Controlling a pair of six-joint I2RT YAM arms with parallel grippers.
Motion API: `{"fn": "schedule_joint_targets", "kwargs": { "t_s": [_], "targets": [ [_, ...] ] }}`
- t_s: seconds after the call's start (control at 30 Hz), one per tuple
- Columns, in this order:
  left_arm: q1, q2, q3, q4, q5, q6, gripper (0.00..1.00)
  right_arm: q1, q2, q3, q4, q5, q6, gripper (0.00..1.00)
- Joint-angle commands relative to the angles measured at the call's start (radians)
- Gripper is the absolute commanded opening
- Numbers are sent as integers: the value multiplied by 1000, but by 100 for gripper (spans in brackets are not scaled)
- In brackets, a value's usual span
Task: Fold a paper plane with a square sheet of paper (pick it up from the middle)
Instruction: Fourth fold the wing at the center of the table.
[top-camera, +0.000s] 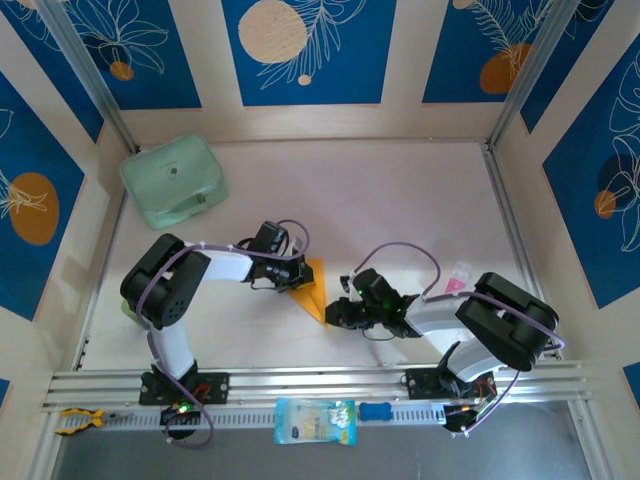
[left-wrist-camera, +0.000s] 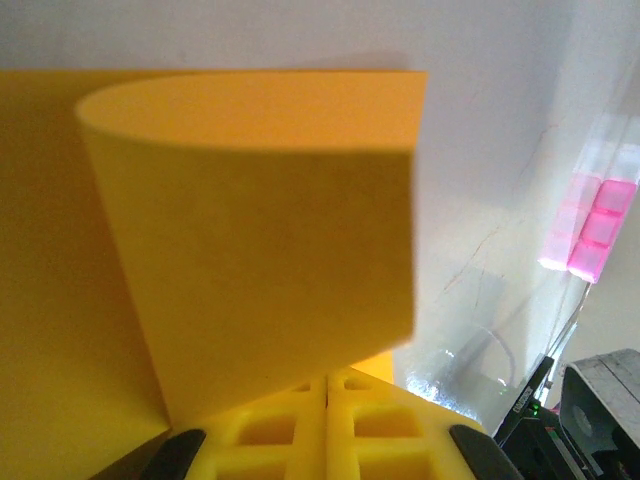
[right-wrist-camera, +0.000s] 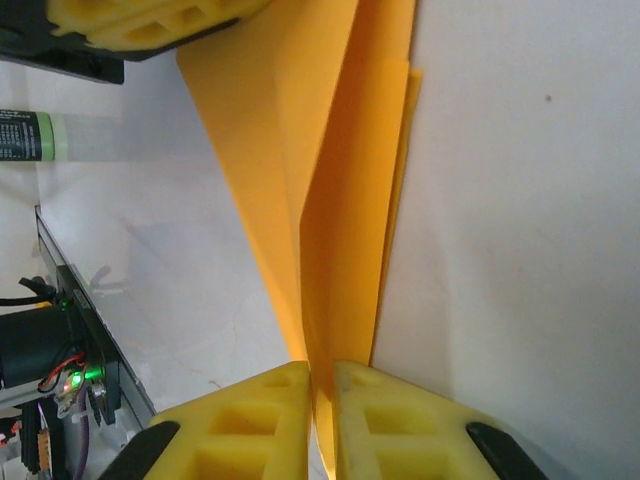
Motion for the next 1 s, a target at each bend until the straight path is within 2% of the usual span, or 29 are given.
{"fn": "schedule_joint_targets", "kwargs": {
  "t_s": [0.0, 0.23, 0.57, 0.83, 0.97],
  "targets": [
    [-2, 43, -10, -48, -42, 17, 3, 12, -15, -22, -77, -14, 4, 14],
    [-2, 38, -13, -46, -44, 15, 3, 21, -4, -34, -53, -40, 5, 9],
    [-2, 37, -15, -48, -45, 14, 3, 25, -15, -40, -65, -47, 4, 12],
    [-2, 38, -15, -51, -47, 15, 2, 30, -26, -50, -90, -56, -1, 6],
    [-2, 39, -16, -51, -48, 14, 2, 31, -29, -57, -96, -60, 2, 7]
  ]
}}
